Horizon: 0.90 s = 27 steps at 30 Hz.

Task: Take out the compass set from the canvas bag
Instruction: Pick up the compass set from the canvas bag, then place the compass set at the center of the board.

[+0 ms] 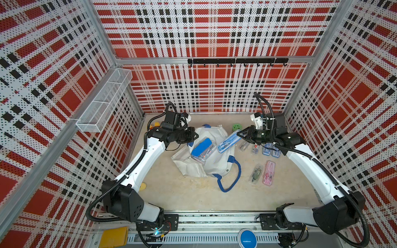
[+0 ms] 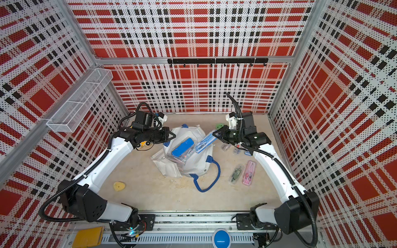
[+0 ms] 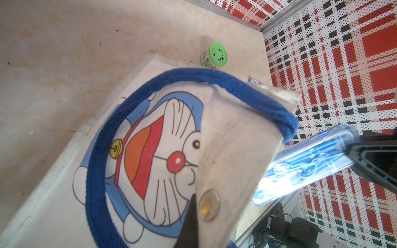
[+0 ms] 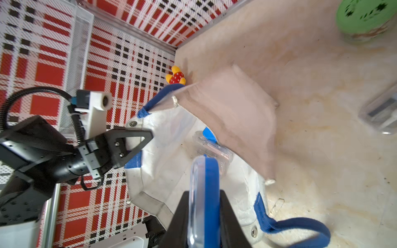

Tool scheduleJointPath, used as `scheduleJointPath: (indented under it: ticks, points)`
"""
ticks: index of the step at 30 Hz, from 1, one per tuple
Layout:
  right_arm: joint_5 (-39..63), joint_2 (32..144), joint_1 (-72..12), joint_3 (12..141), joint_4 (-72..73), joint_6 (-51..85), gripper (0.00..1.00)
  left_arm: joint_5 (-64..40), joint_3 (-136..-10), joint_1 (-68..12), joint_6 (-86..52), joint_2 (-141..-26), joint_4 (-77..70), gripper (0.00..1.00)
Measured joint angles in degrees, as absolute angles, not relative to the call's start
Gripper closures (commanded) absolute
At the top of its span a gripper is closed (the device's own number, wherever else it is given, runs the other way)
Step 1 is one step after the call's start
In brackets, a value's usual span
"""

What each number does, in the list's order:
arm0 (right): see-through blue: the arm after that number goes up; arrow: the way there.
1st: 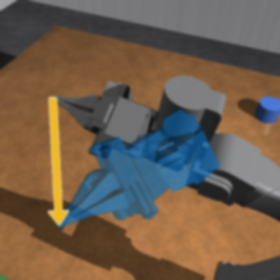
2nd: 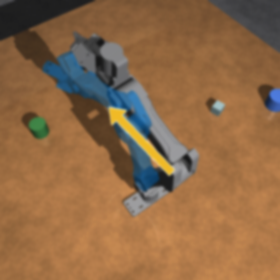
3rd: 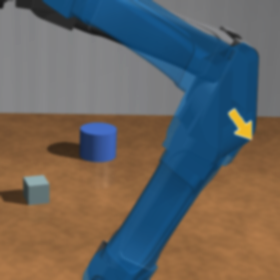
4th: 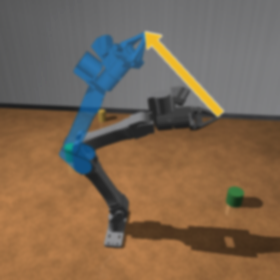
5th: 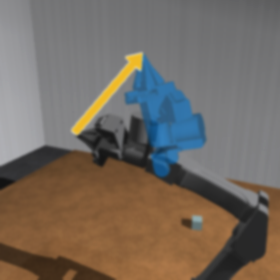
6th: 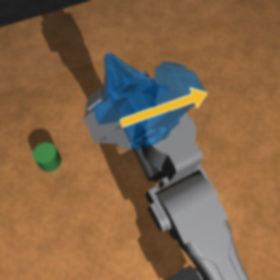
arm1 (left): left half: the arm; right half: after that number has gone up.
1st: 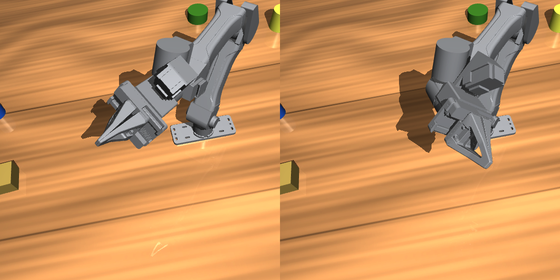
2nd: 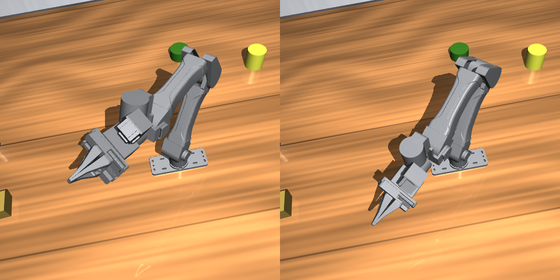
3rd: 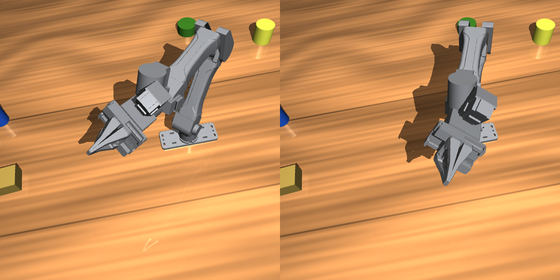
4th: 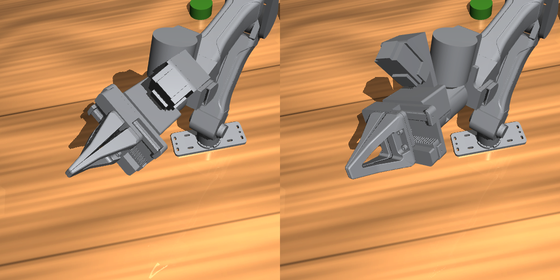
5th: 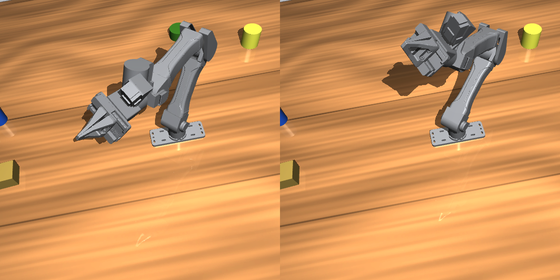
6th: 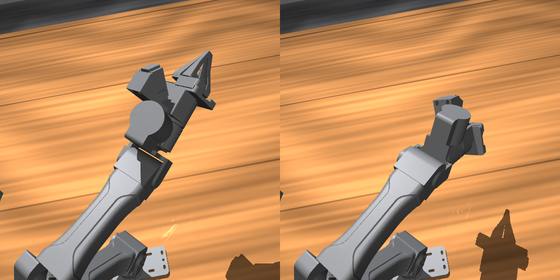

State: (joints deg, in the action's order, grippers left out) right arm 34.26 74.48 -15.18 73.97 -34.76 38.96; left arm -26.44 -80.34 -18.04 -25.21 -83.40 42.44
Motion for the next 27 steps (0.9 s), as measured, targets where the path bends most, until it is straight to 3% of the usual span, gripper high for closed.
scheduleJointPath:
  ticks: [12, 27]
  points:
    - [41.1, 70.2, 6.9, 70.1, -41.6, 33.6, 0.84, -26.7, -82.5, -15.0, -25.1, -86.7, 42.5, 1.0]
    - [41.2, 76.8, 11.1, 64.5, -48.3, 19.7, 0.84, -28.8, -84.8, -12.3, -24.5, -90.2, 42.4, 1.0]
